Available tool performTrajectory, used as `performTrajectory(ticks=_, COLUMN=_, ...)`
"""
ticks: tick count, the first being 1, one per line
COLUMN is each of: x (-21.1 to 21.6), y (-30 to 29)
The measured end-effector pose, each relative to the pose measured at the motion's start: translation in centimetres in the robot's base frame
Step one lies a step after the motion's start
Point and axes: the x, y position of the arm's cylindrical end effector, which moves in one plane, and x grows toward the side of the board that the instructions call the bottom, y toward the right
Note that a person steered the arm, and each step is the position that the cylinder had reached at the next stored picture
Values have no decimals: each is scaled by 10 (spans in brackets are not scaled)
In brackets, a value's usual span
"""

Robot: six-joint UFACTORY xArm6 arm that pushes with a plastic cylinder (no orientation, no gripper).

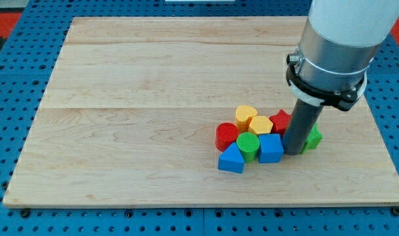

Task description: Push the red star to the center

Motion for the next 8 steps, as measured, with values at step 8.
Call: performTrajectory(ticks=8, x=-154, y=-82)
